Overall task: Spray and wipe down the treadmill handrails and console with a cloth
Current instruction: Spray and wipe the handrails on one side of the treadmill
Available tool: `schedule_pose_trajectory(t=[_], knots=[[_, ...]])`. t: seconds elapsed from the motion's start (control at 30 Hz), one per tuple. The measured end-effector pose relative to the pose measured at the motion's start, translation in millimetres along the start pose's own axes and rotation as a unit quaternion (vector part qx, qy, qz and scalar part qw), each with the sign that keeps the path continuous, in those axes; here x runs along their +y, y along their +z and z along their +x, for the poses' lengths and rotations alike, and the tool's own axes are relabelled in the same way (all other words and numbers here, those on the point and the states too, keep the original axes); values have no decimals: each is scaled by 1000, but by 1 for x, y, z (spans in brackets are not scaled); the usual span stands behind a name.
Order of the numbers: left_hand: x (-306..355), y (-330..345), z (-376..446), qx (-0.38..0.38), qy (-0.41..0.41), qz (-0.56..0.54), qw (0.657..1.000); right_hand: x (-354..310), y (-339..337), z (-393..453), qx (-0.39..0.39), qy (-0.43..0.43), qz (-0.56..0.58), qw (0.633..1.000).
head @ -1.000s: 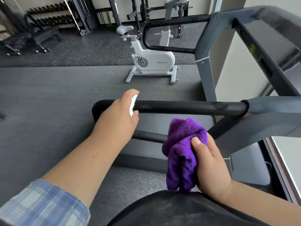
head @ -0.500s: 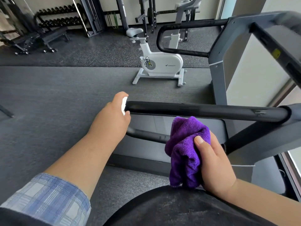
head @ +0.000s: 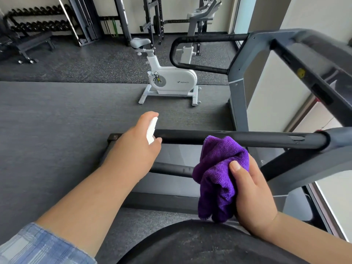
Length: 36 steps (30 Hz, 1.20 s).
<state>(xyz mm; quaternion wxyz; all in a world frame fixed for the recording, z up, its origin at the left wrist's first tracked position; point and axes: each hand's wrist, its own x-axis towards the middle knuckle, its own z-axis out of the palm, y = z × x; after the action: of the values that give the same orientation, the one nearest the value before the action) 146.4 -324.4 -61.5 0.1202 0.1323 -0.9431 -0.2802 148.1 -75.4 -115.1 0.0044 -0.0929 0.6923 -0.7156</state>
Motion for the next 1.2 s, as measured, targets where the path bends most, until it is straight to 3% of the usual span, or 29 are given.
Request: schedule_pose_trajectory(t=[0.13,0.23,0.37,0.47,0.6,0.7,0.77,0.9,1.1,1.2], knots=[[18,12,-6,-15,13,-19,1000,-13,-24,5,3,-35,-17,999],[43,28,-12,-27,21,-40,999,-27,-43,4,72,-69,-22,995],[85,50,-21,-36,52,-72,995,-58,-72,18,197,-202,-85,955],[110,66,-25,-46,80,-109,990,-75,-104,40,227,-281,-152,920],[133,83,-31,-37,107,-131,985,-76,-147,71,160,-301,-378,861],[141,93,-37,-29,110,-128,985,-54,-159,85,5,-171,-642,748],[143,95,-41,-21,103,-125,987,-36,-159,83,-45,-142,-706,693],[142,96,-52,7,81,-126,989,-23,-151,91,-17,-188,-698,691],[147,101,-68,28,51,-150,987,-14,-89,94,-82,-248,-673,692],[146,101,-74,29,59,-140,988,-15,-88,98,-87,-248,-666,698]])
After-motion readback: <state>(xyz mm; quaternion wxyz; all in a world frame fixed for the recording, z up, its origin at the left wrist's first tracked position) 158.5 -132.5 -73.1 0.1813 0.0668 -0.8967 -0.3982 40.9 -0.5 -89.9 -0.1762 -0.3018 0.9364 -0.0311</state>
